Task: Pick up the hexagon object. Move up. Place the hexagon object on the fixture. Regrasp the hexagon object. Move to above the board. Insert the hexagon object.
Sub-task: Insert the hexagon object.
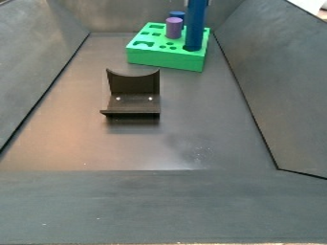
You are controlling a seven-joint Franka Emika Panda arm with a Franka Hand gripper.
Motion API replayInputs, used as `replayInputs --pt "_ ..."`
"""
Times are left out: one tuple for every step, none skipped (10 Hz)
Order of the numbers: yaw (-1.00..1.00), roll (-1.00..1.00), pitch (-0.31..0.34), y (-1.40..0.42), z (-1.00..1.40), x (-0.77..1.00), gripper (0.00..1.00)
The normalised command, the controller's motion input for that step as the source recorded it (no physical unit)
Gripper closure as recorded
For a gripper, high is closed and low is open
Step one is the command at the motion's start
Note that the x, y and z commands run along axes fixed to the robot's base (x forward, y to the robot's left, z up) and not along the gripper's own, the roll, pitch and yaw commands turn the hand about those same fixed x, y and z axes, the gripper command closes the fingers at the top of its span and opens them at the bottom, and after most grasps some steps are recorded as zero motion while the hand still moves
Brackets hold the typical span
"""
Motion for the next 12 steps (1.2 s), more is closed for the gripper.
replayInputs --pt "0.10 0.00 -0.067 -0.06 -0.34 -0.12 1.00" --pt "0.09 0.00 -0.067 -0.02 -0.29 0.00 1.00" --pt "0.04 0.00 -0.076 -0.01 -0.28 0.00 1.00" --pt "0.06 0.00 -0.057 0.00 -0.31 0.00 1.00" --pt "-0.11 -0.01 -0.057 0.00 -0.24 0.14 1.00" --pt "-0.55 -0.02 -0.050 0.00 -0.19 0.29 1.00" --pt "-0.90 0.00 -0.026 0.05 -0.26 0.22 1.00" --pt "-0.99 0.00 0.000 0.03 -0.31 0.11 1.00" --pt "-1.00 0.00 0.000 0.00 -0.35 0.03 1.00" --pt "-1.00 0.00 0.000 0.00 -0.39 0.00 1.00" --pt "-1.00 0.00 0.000 0.00 -0.41 0.00 1.00" --pt "-1.00 0.01 0.000 0.00 -0.43 0.00 1.00"
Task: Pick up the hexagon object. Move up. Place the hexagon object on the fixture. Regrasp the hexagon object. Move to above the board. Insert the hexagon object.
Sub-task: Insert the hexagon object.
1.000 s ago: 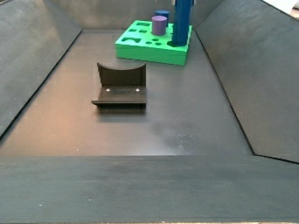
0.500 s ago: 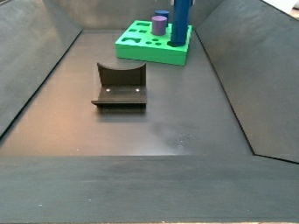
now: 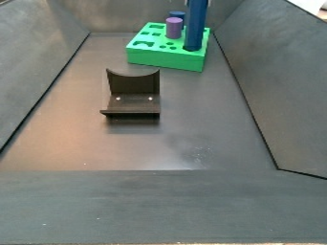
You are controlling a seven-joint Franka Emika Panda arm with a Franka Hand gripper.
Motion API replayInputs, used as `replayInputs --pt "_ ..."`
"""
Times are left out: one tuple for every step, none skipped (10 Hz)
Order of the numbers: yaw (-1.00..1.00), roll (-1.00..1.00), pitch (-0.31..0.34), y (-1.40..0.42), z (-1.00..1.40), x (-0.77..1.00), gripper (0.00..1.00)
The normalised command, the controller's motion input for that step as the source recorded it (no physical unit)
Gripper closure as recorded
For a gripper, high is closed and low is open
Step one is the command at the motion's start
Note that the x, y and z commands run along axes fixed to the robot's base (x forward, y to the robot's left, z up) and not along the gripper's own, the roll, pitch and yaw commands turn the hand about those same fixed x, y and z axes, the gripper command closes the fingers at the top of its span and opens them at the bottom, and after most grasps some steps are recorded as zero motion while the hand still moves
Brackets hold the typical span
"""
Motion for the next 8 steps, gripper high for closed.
replayInputs --pt "-1.00 0.00 0.000 0.00 -0.41 0.00 1.00" --pt "-1.00 0.00 0.000 0.00 -0.41 0.00 1.00" --pt "-1.00 0.01 0.000 0.00 -0.41 0.00 1.00" --pt "-1.00 0.01 0.000 0.01 -0.42 0.00 1.00" --pt "-1.00 0.01 0.000 0.01 -0.43 0.00 1.00" --pt "-0.98 0.02 0.000 0.04 -0.43 0.00 1.00" --pt "-0.92 0.02 0.019 0.09 -0.45 0.03 1.00" --pt "-0.84 0.01 0.034 0.17 -0.43 0.15 1.00"
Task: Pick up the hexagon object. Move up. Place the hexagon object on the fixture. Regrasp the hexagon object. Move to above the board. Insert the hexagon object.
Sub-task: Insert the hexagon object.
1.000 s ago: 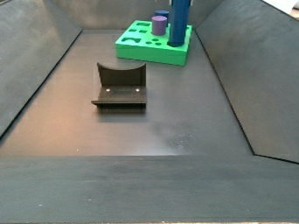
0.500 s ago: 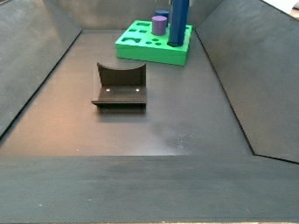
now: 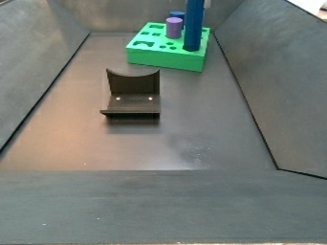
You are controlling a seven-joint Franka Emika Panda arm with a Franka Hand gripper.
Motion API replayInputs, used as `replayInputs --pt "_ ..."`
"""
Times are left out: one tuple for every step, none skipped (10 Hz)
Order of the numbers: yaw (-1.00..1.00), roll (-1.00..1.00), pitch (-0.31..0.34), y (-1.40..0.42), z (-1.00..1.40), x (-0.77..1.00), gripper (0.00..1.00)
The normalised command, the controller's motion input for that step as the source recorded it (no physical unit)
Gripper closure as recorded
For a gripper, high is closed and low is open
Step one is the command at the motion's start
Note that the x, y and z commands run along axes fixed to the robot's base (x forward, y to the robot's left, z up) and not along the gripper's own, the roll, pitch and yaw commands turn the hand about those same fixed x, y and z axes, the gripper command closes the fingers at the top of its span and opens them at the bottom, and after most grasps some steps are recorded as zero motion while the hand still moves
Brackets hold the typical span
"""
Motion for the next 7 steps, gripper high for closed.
replayInputs --pt "-0.68 0.00 0.026 0.32 -0.37 0.25 1.00" --pt "-0.51 0.00 0.051 0.25 -0.32 0.35 1.00" --pt "-0.45 -0.02 0.000 0.04 -0.50 0.48 1.00" --pt "-0.30 0.00 0.004 -0.09 -0.56 0.37 1.00" --pt "0.01 0.00 0.014 -0.24 -0.53 0.00 1.00" --pt "0.14 0.00 0.000 -0.22 -0.48 -0.15 1.00" --pt "0.16 0.00 0.000 0.00 -0.15 -0.19 1.00"
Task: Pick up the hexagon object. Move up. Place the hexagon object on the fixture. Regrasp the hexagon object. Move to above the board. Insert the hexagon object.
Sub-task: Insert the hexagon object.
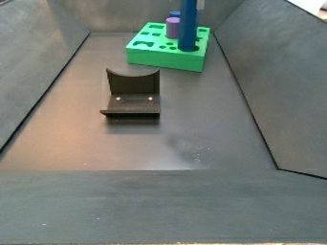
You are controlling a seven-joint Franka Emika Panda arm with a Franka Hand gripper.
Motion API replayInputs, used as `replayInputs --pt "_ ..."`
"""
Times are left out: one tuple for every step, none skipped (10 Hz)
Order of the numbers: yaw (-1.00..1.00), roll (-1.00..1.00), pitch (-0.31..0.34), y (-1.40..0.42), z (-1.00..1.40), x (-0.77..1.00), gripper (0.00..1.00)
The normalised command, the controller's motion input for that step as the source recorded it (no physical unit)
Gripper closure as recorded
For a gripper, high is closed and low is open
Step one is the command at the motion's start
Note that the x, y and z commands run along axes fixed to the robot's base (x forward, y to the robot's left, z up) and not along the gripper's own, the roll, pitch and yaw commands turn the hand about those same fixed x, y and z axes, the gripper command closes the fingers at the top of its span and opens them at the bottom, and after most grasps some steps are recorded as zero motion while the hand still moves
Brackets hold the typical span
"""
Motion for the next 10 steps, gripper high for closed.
replayInputs --pt "0.00 0.00 0.000 0.05 0.00 -0.01 1.00" --pt "0.19 -0.08 -0.030 0.00 -0.34 -0.33 1.00" --pt "0.43 -0.07 -0.063 -0.03 -0.41 -0.47 1.00" --pt "0.45 -0.13 -0.069 -0.09 -0.37 -0.35 1.00" --pt "0.55 -0.15 -0.047 -0.16 -0.40 -0.26 1.00" --pt "0.54 -0.15 -0.064 -0.19 -0.42 -0.21 1.00" --pt "0.56 -0.16 -0.073 -0.20 -0.44 -0.13 1.00" --pt "0.44 -0.11 -0.076 -0.18 -0.47 0.00 1.00" --pt "0.30 -0.01 -0.084 -0.15 -0.61 -0.02 1.00" --pt "0.17 0.00 -0.083 -0.10 -0.79 0.00 1.00"
